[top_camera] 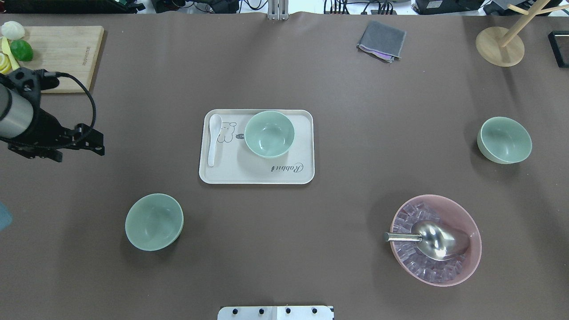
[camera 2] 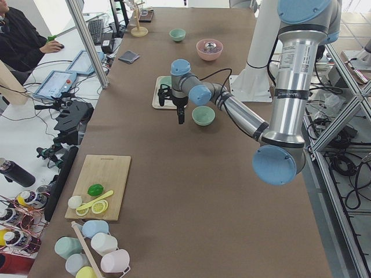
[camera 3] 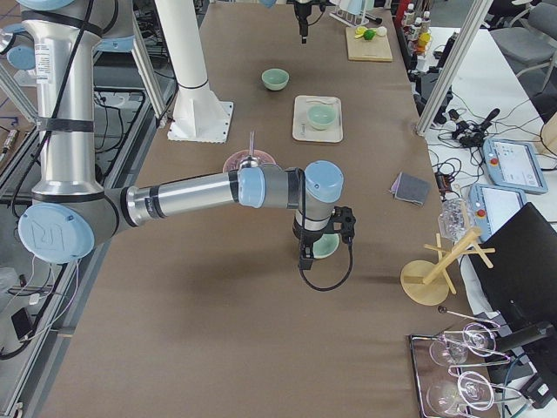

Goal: Stack green bowls together

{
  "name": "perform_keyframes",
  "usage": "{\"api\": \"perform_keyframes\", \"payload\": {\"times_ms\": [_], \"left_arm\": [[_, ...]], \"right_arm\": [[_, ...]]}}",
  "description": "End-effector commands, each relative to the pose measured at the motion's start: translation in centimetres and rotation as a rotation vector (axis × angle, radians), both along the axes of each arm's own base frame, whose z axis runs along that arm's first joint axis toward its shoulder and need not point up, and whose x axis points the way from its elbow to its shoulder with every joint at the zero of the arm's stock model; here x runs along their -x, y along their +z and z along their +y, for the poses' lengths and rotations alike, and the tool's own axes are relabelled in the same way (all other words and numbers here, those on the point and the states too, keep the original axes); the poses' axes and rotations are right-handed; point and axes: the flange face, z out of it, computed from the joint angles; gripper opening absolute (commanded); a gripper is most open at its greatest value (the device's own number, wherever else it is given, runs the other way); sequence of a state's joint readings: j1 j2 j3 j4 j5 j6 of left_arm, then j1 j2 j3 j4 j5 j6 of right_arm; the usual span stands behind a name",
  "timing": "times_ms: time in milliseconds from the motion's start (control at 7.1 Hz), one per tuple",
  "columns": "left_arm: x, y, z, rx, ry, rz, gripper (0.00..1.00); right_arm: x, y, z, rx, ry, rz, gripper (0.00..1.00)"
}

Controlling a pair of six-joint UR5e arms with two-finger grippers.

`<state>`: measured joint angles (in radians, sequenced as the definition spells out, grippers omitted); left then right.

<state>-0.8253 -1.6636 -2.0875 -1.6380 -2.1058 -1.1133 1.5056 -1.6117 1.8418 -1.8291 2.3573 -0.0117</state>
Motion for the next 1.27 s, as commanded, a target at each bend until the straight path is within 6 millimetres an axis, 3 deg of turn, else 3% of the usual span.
{"api": "perform_keyframes", "payload": {"times_ms": [0, 563, 1127], "left_arm": [[-5.9, -0.2, 4.2, 0.002, 0.018, -0.045, 0.98], [-12.1, 0.2, 9.1, -0.009, 0.071, -0.084, 0.89], [-12.6, 1.9, 9.5, 0.006, 0.087, -0.116, 0.78]], "right_arm": [[0.0, 0.1, 0.1, 0.001, 0.0, 0.007, 1.0], [0.2, -0.2, -0.1, -0.001, -0.001, 0.0, 1.0], [0.5, -0.7, -0.3, 0.018, 0.022, 0.0, 1.0]]}}
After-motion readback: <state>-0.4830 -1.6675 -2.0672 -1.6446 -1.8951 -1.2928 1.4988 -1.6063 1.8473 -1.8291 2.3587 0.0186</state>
